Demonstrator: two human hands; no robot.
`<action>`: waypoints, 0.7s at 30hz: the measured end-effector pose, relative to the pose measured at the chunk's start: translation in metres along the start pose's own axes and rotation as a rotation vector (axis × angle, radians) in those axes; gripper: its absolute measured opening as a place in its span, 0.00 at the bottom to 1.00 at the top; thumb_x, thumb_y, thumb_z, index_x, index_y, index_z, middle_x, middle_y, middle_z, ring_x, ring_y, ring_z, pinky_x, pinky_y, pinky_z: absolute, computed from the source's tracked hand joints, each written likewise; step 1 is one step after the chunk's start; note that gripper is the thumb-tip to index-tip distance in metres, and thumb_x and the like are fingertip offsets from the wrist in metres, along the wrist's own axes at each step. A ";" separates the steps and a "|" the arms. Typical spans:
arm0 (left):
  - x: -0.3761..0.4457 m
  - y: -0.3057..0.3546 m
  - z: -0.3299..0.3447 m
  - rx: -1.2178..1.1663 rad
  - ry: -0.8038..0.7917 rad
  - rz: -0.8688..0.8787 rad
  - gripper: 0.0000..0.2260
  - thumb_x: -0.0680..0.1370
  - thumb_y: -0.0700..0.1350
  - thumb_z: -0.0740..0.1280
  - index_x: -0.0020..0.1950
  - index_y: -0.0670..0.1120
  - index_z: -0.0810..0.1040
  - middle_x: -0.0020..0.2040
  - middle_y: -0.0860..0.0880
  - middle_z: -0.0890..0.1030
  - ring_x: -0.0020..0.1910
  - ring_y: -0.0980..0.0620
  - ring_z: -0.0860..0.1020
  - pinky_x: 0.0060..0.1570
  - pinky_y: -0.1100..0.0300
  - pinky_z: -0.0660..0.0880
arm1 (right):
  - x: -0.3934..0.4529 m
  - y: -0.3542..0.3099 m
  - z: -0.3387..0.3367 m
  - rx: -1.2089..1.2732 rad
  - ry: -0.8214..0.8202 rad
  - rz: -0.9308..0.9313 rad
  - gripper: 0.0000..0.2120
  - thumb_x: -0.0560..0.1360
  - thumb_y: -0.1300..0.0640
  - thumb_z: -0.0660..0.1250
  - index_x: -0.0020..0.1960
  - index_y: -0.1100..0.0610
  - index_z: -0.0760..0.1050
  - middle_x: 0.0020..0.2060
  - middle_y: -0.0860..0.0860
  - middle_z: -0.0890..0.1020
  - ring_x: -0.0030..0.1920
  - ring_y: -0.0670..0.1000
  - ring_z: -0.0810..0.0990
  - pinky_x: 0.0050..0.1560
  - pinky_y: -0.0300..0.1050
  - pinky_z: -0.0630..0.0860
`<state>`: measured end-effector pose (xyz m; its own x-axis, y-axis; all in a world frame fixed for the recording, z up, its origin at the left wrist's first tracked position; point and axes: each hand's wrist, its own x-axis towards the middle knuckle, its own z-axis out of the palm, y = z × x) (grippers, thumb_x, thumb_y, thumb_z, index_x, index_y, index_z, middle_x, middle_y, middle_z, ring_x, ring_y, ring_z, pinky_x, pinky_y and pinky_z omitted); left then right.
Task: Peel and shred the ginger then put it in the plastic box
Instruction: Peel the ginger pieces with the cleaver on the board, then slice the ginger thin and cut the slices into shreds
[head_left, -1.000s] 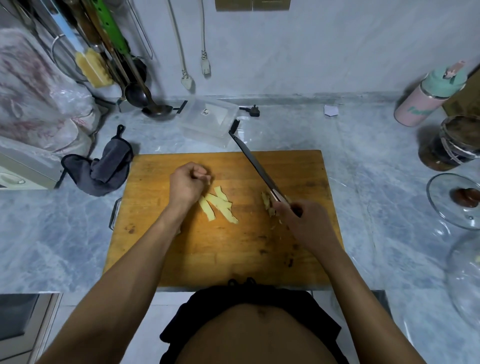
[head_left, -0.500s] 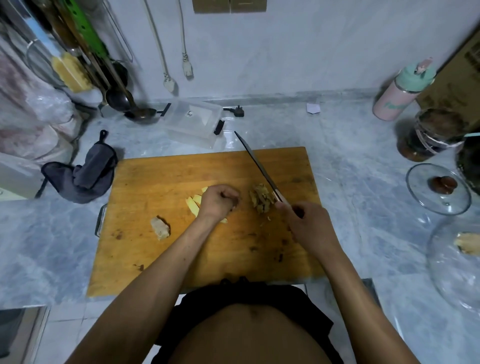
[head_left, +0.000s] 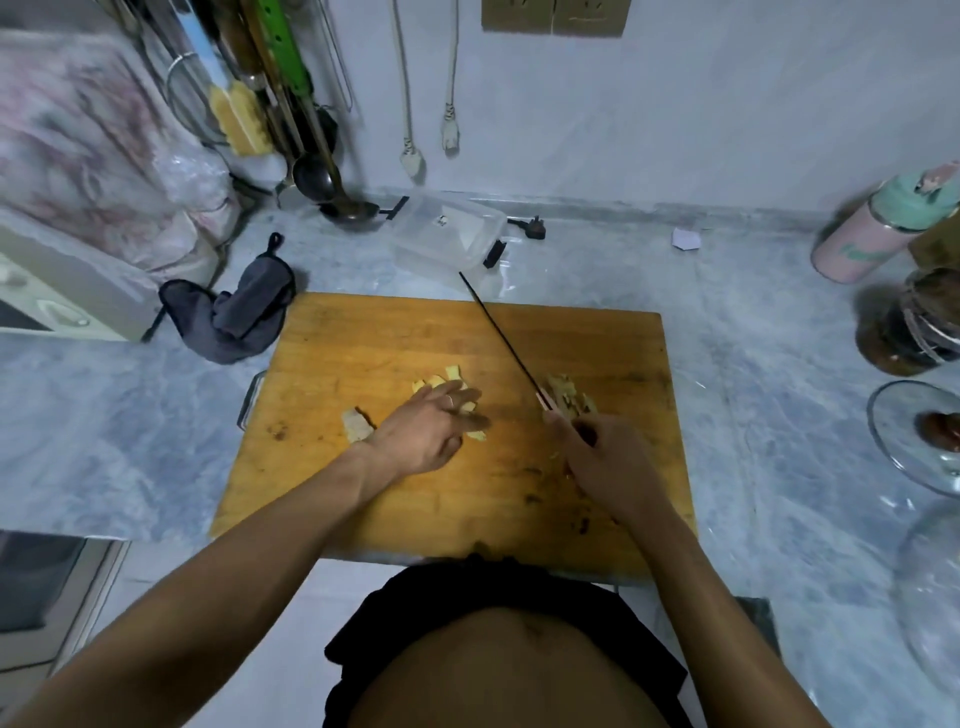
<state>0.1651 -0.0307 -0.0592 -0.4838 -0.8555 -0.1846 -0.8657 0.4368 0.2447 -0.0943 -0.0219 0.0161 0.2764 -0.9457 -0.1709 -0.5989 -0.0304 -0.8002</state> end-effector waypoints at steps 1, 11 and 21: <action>-0.003 -0.007 -0.002 0.000 0.042 0.052 0.17 0.78 0.41 0.64 0.65 0.52 0.79 0.71 0.44 0.72 0.71 0.39 0.68 0.65 0.42 0.72 | 0.001 -0.002 0.001 -0.006 -0.005 -0.018 0.29 0.80 0.41 0.61 0.31 0.62 0.73 0.26 0.60 0.77 0.25 0.49 0.72 0.27 0.36 0.64; -0.030 -0.069 -0.044 0.002 -0.005 -0.199 0.18 0.78 0.39 0.65 0.64 0.56 0.79 0.73 0.55 0.71 0.71 0.53 0.69 0.65 0.58 0.70 | 0.000 -0.016 0.008 -0.036 -0.065 -0.047 0.37 0.75 0.32 0.56 0.35 0.68 0.74 0.28 0.61 0.78 0.27 0.59 0.77 0.32 0.49 0.75; -0.085 -0.015 -0.015 -0.613 0.673 -0.908 0.09 0.77 0.43 0.68 0.56 0.47 0.83 0.57 0.46 0.83 0.53 0.49 0.80 0.54 0.62 0.72 | 0.001 -0.031 0.036 -0.002 -0.219 0.062 0.32 0.80 0.38 0.60 0.38 0.68 0.77 0.25 0.49 0.79 0.26 0.44 0.77 0.36 0.47 0.78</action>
<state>0.2210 0.0313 -0.0333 0.5602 -0.8272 -0.0439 -0.5616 -0.4182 0.7139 -0.0483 -0.0100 0.0198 0.3954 -0.8530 -0.3408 -0.6210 0.0251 -0.7834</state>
